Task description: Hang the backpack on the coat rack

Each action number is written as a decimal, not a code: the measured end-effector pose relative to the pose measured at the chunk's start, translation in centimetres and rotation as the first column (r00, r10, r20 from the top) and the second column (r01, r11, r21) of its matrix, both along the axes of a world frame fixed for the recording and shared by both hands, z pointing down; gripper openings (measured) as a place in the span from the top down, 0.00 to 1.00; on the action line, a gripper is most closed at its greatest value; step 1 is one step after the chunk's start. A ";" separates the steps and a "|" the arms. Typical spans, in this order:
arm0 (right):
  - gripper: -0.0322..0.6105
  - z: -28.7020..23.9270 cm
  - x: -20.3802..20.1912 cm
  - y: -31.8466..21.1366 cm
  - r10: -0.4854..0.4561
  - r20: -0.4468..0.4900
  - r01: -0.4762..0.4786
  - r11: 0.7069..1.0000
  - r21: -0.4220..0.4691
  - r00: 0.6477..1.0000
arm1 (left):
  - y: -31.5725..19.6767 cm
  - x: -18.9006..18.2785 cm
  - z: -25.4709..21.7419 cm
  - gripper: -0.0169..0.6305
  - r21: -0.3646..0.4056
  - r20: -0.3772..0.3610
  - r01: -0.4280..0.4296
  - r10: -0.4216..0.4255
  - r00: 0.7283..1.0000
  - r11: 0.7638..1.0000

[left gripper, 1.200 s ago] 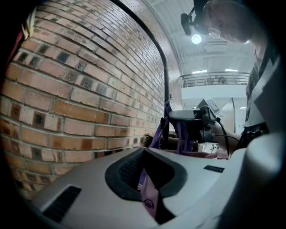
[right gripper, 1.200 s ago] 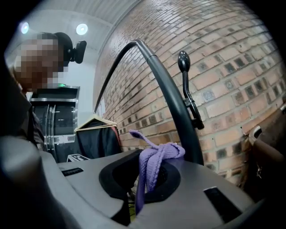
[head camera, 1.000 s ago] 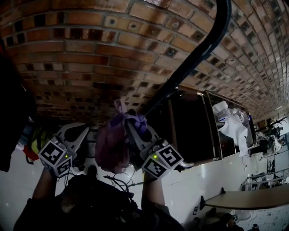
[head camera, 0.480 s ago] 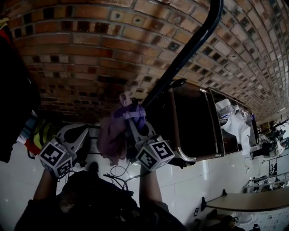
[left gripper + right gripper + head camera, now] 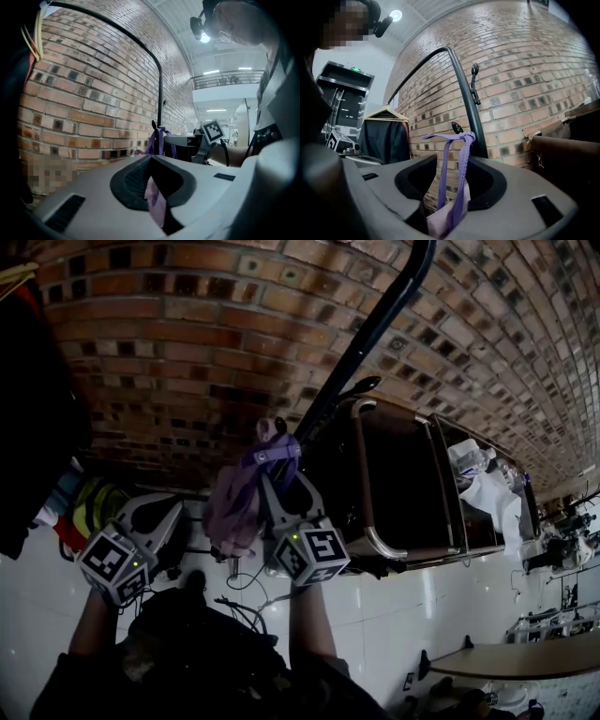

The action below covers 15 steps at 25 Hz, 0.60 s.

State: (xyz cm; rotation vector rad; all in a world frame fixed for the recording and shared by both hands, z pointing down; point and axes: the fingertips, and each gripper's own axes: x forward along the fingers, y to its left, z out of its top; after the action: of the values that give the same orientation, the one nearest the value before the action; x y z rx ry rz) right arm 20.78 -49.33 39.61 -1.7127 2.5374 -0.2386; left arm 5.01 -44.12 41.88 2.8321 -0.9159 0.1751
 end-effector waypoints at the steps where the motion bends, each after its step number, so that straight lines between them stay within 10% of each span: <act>1: 0.68 0.1 0.4 0.9 0.013 -0.009 -0.013 1.000 0.008 1.000 | 0.7 0.0 0.0 0.91 0.000 0.004 -0.001 0.001 1.000 1.000; 15: 0.81 -0.8 5.5 20.4 0.121 -0.039 -0.117 0.990 0.084 0.992 | 16.0 1.4 -1.4 0.91 0.056 -0.044 0.027 -0.024 0.999 0.998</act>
State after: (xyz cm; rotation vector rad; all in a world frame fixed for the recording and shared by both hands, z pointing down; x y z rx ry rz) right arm 26.25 -28.90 38.84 -1.8494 2.4261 -0.0900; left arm 6.44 -28.13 40.50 2.8622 -0.9628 0.0854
